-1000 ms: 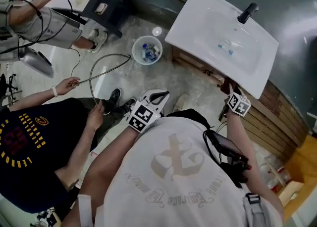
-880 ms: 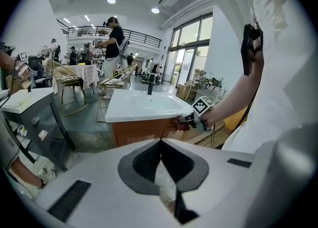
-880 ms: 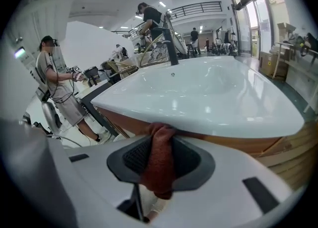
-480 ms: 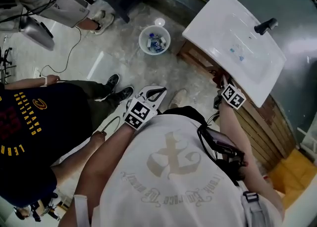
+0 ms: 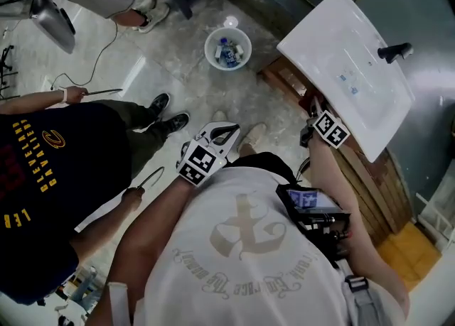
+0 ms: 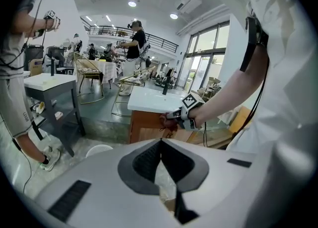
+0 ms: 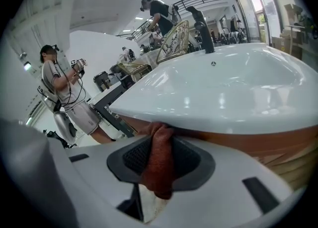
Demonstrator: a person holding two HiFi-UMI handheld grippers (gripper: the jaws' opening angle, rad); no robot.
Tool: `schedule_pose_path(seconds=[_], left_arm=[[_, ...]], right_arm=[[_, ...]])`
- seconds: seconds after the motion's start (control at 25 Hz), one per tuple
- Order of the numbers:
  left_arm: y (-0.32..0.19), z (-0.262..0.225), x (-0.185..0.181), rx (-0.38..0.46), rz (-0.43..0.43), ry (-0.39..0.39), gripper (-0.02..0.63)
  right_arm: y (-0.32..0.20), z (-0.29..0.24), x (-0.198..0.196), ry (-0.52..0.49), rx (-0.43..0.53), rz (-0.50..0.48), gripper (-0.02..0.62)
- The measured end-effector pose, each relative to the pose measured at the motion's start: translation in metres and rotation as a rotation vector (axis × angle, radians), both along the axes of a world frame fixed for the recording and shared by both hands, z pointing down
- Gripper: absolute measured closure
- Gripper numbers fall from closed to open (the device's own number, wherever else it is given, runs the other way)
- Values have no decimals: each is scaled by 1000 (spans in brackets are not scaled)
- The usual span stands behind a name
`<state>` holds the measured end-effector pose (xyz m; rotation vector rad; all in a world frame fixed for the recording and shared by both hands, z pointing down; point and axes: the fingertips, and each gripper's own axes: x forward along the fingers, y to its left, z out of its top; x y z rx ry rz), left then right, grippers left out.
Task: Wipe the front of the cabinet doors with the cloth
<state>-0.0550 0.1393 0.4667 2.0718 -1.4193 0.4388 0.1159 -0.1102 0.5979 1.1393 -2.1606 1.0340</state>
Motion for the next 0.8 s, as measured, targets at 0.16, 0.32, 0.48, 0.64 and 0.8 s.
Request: schedule_pose_path(seconds=[0.16,0.32,0.48,0.64,0.8], left_arm=[[9,1,-6,8,-22,8,594],[17,1,-14,18,-52,15,594],[27,1,-21,24,-79,27,594],[33,8,-27,27,-79,34,594],[39,9,-41,23,-72,30,594]], right_arm=[[4,-1,-26,-20,1,-18,474],[7,0,-52,-31,-4,-31,474],[9,0,-76,-43,-12,-32,474],[10,1,-101,-69,-19,-26,474],[11,3,-132,-105,-29,-13,474]])
